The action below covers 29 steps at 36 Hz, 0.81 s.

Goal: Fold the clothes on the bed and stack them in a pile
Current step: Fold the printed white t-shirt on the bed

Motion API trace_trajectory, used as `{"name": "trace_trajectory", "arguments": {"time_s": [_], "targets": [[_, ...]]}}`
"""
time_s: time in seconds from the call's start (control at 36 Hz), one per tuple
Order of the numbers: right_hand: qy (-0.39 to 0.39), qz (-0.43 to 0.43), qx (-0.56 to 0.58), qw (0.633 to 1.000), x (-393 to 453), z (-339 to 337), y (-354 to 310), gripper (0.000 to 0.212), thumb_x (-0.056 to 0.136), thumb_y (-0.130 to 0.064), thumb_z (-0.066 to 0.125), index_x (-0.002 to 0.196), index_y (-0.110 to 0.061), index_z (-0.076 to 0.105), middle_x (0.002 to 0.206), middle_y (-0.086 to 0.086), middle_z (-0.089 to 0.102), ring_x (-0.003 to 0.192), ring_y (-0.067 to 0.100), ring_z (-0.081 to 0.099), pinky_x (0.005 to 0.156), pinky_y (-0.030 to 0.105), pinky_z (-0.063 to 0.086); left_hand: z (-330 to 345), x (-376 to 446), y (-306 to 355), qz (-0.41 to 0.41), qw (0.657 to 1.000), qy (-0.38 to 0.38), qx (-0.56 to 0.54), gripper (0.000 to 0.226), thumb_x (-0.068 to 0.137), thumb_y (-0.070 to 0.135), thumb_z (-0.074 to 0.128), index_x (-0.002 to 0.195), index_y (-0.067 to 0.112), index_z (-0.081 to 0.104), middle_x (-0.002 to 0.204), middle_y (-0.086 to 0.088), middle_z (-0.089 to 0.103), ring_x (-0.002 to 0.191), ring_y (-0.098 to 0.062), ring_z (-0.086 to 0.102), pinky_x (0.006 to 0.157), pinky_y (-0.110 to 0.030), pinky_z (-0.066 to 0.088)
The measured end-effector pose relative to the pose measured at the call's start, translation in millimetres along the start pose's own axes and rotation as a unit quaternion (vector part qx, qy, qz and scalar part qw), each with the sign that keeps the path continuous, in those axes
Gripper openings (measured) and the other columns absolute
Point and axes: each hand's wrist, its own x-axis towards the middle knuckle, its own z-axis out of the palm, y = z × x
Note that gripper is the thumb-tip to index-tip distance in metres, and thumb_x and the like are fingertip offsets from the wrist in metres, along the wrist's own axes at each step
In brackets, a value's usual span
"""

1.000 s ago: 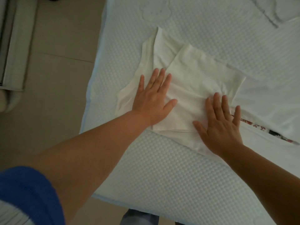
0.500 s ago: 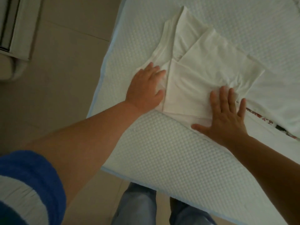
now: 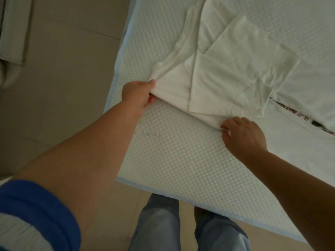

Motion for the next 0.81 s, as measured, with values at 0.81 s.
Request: {"name": "trace_trajectory", "arguments": {"time_s": [0.81], "targets": [[-0.011, 0.379, 0.220, 0.899, -164.1, 7.1, 139.7, 0.042, 0.090, -0.031, 0.055, 0.128, -0.015, 0.050, 0.127, 0.005, 0.051, 0.119, 0.023, 0.044, 0.096, 0.035, 0.037, 176.8, -169.2, -73.4, 0.404, 0.670, -0.226, 0.580, 0.042, 0.088, 0.025, 0.052, 0.129, 0.016, 0.054, 0.129, -0.010, 0.051, 0.120, -0.028, 0.043, 0.100, -0.036, 0.033]]}}
